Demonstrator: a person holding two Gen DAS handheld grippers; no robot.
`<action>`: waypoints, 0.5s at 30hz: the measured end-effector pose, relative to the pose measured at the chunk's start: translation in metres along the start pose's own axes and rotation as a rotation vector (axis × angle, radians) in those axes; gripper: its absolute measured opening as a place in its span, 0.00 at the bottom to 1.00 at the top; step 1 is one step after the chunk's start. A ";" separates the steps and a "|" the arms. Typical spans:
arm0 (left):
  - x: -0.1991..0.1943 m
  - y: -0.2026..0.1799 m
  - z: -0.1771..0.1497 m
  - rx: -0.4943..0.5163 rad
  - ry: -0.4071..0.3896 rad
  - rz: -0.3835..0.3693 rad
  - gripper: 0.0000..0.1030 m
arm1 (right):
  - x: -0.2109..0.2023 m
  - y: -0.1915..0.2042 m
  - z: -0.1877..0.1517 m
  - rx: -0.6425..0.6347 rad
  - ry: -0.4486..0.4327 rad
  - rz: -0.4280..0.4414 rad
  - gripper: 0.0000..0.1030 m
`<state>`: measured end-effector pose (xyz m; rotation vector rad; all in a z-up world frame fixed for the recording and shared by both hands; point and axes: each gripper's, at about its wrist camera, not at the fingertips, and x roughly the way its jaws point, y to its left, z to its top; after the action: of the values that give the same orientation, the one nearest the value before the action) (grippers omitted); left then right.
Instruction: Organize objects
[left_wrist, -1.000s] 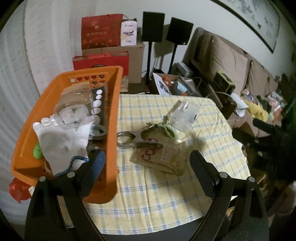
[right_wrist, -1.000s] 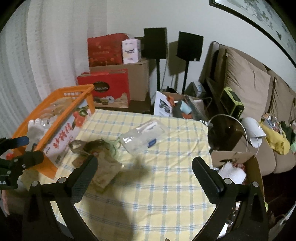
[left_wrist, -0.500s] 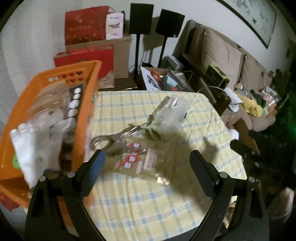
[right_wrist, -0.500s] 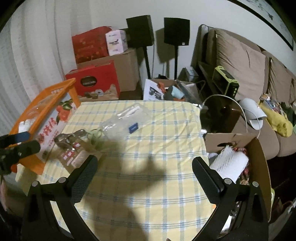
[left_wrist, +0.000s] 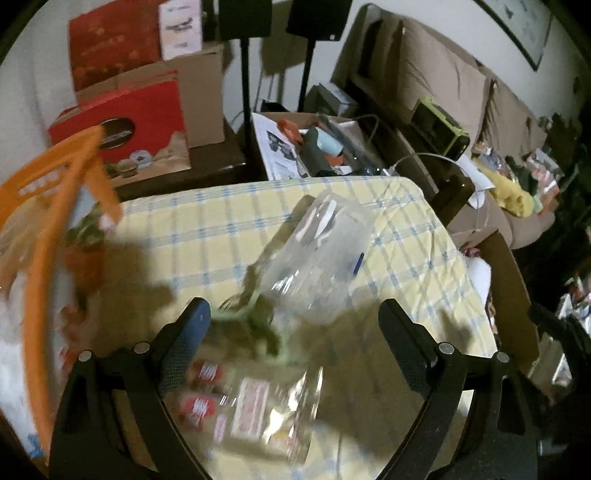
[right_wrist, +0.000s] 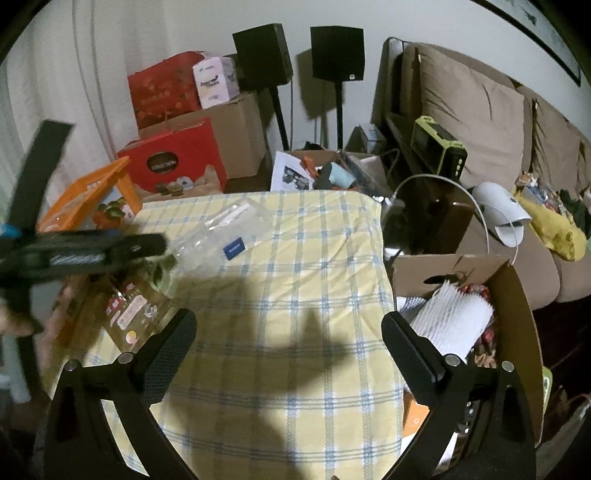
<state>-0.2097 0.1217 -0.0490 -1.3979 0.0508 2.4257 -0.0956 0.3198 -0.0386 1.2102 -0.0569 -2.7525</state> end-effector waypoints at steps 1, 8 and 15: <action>0.009 -0.003 0.004 0.004 0.009 0.010 0.89 | 0.001 -0.001 0.000 -0.002 0.002 -0.002 0.97; 0.054 -0.020 0.023 0.035 0.053 -0.002 0.89 | 0.005 -0.008 -0.001 -0.009 -0.002 -0.008 0.97; 0.091 -0.036 0.027 0.095 0.115 0.036 0.89 | 0.012 -0.013 -0.002 -0.008 0.013 0.003 0.97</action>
<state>-0.2632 0.1858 -0.1068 -1.5043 0.2181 2.3362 -0.1038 0.3313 -0.0501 1.2248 -0.0466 -2.7390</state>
